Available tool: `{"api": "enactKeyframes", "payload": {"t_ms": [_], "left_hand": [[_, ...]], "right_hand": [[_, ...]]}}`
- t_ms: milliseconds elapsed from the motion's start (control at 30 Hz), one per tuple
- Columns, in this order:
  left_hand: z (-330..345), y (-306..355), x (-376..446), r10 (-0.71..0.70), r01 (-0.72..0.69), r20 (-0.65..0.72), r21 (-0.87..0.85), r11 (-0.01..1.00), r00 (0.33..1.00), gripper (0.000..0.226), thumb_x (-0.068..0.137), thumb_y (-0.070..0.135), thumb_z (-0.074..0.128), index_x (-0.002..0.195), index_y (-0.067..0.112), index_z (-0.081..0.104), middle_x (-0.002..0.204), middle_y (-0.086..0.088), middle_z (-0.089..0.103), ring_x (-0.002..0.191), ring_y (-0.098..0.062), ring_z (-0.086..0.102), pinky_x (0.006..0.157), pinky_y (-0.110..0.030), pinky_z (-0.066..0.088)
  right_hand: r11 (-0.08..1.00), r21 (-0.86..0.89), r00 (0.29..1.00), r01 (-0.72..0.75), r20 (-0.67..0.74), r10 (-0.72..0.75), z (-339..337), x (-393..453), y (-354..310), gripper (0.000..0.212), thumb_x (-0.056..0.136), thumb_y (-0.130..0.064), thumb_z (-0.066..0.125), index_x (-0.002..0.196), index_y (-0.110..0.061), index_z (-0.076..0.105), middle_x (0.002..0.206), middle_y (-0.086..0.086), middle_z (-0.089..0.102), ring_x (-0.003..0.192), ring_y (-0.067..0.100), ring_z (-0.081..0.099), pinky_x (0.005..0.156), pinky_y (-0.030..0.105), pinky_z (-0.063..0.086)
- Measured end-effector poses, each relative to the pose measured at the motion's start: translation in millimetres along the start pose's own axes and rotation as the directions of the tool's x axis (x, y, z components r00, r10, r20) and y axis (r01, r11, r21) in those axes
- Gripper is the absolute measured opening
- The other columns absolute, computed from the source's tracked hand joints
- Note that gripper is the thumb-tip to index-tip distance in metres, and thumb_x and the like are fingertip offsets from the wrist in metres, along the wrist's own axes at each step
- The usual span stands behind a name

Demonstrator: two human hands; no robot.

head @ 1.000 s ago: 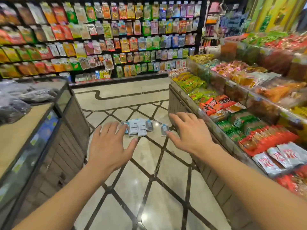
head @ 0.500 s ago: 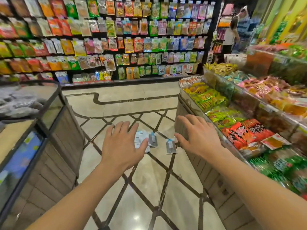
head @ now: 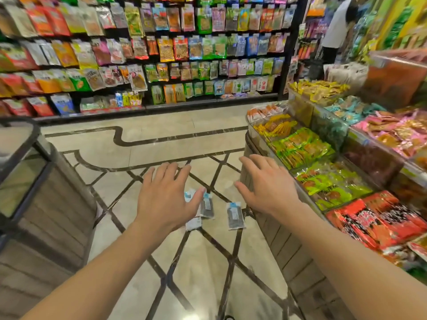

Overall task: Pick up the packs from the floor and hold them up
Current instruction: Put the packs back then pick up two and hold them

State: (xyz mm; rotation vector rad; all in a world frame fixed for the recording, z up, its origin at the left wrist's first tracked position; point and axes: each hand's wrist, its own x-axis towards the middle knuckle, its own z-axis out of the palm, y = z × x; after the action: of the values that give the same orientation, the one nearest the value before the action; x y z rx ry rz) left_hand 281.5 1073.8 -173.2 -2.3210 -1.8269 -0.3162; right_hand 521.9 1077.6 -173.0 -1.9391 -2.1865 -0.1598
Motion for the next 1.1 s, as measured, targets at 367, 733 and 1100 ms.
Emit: {"api": "enactKeyframes", "payload": {"t_ms": [367,733,1100], "left_hand": [[52,-10,161,-0.075,0.076,-0.015,0.080,0.994,0.997,0.066,0.091,0.064,0.043,0.131,0.017,0.065,0.127,-0.013,0.069,0.125,-0.036,0.060,0.108,-0.056,0.043],[140,-67,319,-0.099,0.098,0.025,0.035,0.995,0.995,0.073,0.092,0.064,0.036,0.138,0.015,0.063,0.134,-0.015,0.066,0.131,-0.036,0.056,0.113,-0.057,0.038],[307,-159,447,-0.073,0.068,0.229,0.033,0.997,0.971,0.069,0.090,0.060,0.044,0.129,0.008,0.069,0.124,-0.022,0.070,0.120,-0.043,0.063,0.104,-0.058,0.043]], "right_hand": [[0.997,0.044,0.996,0.070,0.043,-0.072,49,178,54,0.068,0.096,-0.062,0.047,0.154,-0.027,0.040,0.153,0.005,0.050,0.141,0.029,0.046,0.103,0.049,0.050],[0.993,-0.012,0.990,0.116,0.076,-0.115,129,346,54,0.066,0.094,-0.058,0.049,0.149,-0.022,0.048,0.144,0.008,0.058,0.134,0.031,0.053,0.096,0.050,0.053],[0.997,-0.016,0.973,0.072,0.222,-0.066,275,500,37,0.064,0.093,-0.054,0.055,0.148,-0.022,0.049,0.151,0.013,0.053,0.140,0.035,0.049,0.104,0.055,0.046]]}}
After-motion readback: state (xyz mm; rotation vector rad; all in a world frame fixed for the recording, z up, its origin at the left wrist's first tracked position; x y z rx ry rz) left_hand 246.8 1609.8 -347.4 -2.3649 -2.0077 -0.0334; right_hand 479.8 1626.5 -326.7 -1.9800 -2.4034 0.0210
